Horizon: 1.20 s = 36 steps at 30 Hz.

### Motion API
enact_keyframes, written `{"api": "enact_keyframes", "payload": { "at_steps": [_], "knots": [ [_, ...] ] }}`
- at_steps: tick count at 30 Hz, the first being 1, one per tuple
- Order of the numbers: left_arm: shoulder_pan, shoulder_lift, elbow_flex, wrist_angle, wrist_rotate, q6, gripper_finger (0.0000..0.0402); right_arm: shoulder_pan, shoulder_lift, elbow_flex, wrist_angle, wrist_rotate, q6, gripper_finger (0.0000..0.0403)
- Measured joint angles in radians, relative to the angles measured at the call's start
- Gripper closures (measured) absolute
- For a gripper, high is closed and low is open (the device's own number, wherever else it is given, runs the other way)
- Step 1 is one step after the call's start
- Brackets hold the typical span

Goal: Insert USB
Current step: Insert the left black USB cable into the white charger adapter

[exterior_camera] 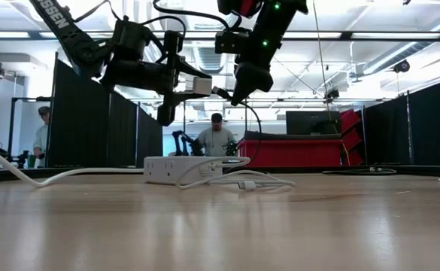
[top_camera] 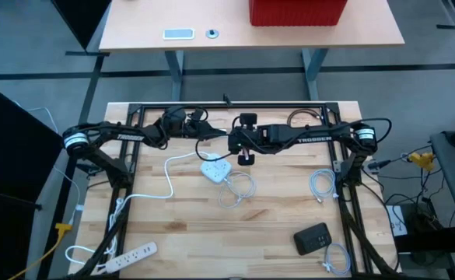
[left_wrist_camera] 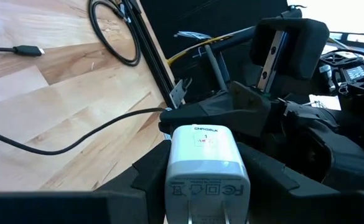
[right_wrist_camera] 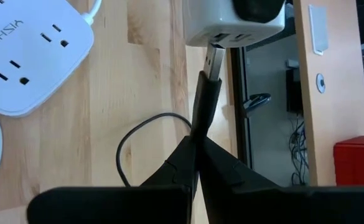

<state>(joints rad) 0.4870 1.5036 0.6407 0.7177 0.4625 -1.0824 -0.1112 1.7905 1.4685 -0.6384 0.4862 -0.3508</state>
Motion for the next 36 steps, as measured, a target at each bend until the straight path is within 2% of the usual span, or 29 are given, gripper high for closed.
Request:
{"api": "enact_keyframes", "payload": {
  "at_steps": [27,36],
  "knots": [
    [-0.002,0.000,0.000,-0.021,0.005,0.034,0.0257,0.021,-0.008,0.000,0.013,-0.022,-0.048,0.0403],
    [-0.002,-0.001,0.000,-0.022,0.037,0.056,0.0257,0.021,-0.034,0.000,0.020,-0.016,-0.061,0.0403]
  ]
}}
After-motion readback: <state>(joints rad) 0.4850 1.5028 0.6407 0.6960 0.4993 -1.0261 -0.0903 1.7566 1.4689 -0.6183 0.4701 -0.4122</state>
